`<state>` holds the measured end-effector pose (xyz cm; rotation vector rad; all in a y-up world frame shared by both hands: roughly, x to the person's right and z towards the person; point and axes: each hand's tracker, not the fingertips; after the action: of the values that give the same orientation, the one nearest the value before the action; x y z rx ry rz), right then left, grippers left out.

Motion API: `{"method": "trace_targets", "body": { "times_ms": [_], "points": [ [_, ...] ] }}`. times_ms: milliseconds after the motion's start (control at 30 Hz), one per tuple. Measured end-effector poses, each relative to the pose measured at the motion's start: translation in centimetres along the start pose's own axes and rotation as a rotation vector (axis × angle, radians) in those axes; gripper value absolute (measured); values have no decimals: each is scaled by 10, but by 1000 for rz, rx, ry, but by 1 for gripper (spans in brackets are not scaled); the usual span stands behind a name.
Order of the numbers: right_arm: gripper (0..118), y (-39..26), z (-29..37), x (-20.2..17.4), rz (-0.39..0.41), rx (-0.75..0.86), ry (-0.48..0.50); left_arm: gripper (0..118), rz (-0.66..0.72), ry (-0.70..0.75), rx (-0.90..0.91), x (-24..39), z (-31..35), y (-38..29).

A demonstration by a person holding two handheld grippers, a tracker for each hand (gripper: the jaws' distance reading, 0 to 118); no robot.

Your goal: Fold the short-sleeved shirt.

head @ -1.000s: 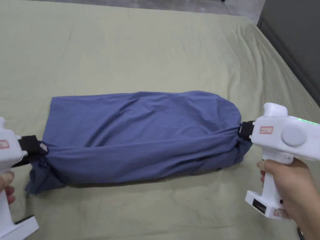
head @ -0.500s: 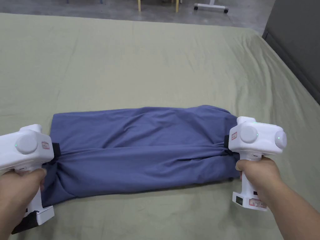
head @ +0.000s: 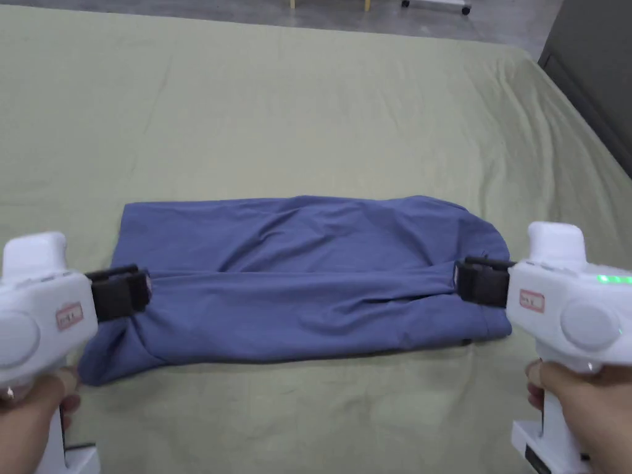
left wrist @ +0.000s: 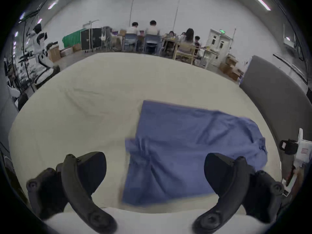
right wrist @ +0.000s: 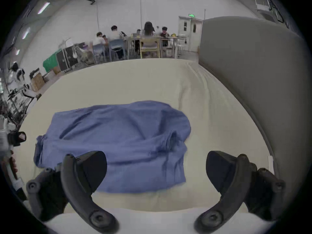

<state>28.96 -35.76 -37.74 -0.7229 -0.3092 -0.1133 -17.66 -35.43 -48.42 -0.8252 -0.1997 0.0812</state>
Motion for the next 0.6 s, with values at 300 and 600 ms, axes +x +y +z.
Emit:
{"method": "trace_targets", "body": {
  "times_ms": [300, 600],
  "points": [
    [3, -120, 58, -26, -30, -135, -24, 0, 104, -26, -279, -24, -6, -119],
    [3, -99, 57, -11, -3, -120, -36, 118, -55, 133, -53, 28, 20, -37]
  ]
}}
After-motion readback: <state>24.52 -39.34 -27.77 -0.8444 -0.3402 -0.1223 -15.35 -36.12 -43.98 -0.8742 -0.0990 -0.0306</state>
